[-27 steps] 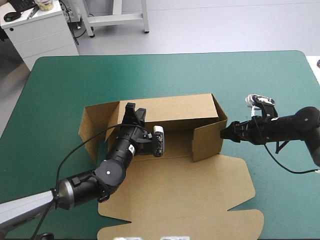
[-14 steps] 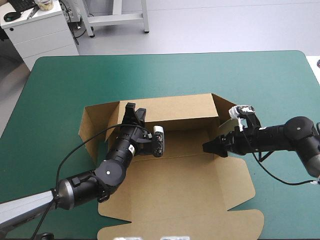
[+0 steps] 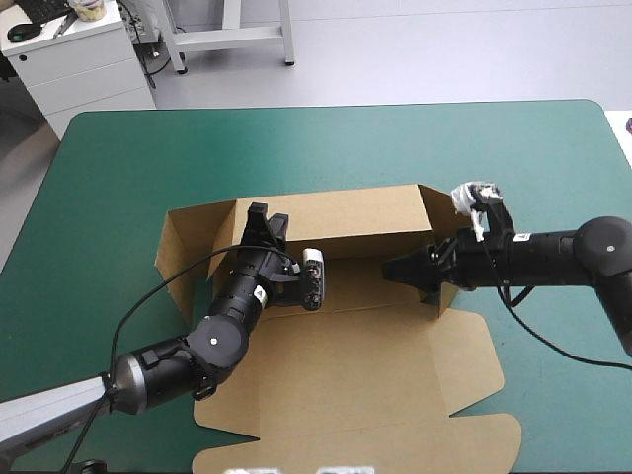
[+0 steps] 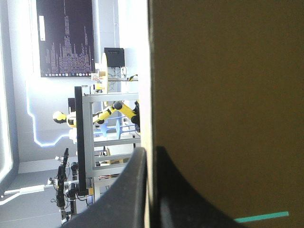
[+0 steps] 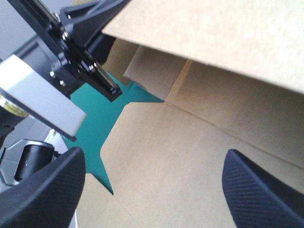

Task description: Fold the box

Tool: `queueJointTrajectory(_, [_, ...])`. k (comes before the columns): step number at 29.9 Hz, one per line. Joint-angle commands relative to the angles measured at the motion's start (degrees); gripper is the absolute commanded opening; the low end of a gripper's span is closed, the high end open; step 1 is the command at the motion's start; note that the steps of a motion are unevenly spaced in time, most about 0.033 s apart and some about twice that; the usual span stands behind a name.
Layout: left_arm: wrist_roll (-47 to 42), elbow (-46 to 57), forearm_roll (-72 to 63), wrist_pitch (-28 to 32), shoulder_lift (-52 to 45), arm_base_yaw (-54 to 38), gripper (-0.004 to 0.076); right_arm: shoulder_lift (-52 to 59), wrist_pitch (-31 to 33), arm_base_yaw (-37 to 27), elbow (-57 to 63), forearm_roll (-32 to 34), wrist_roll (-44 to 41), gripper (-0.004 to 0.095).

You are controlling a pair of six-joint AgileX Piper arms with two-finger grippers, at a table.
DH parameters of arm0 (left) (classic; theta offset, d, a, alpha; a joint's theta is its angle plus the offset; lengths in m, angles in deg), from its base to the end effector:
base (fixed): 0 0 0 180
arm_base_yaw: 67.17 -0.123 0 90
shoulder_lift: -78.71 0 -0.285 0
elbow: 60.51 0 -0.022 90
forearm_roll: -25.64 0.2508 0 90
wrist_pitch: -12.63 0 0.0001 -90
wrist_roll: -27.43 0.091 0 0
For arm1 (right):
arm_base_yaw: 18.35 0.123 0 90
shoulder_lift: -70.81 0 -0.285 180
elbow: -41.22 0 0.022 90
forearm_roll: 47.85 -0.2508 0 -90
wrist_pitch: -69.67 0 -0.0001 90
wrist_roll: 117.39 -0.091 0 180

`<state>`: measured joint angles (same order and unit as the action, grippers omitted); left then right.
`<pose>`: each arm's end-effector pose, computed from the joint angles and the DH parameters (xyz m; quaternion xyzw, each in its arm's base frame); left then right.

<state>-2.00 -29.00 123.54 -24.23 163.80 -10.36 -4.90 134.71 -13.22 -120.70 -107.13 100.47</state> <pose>0.1976 -0.2031 0.2885 0.6210 0.5066 0.3194 0.5057 0.2096 0.0901 0.3599 -0.1988 0.8399 0.4147 0.2882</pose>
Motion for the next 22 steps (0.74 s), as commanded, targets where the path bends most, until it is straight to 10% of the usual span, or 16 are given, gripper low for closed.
queueJointTrajectory(1, [-0.18,-1.29,5.26,-0.02,-1.42,0.33,-0.0010,1.31,-3.21,0.08,-8.63,4.81,-7.42,0.0724])
queueJointTrajectory(11, [-0.18,-1.29,5.26,0.14,-1.42,0.33,-0.0010,-7.82,-3.37,0.08,-30.93,37.94,-27.50,0.0724])
queueJointTrajectory(22, [0.09,-1.29,5.26,0.03,-1.42,0.33,-0.0010,-26.90,6.76,-6.29,-48.64,41.40,-29.74,0.0724])
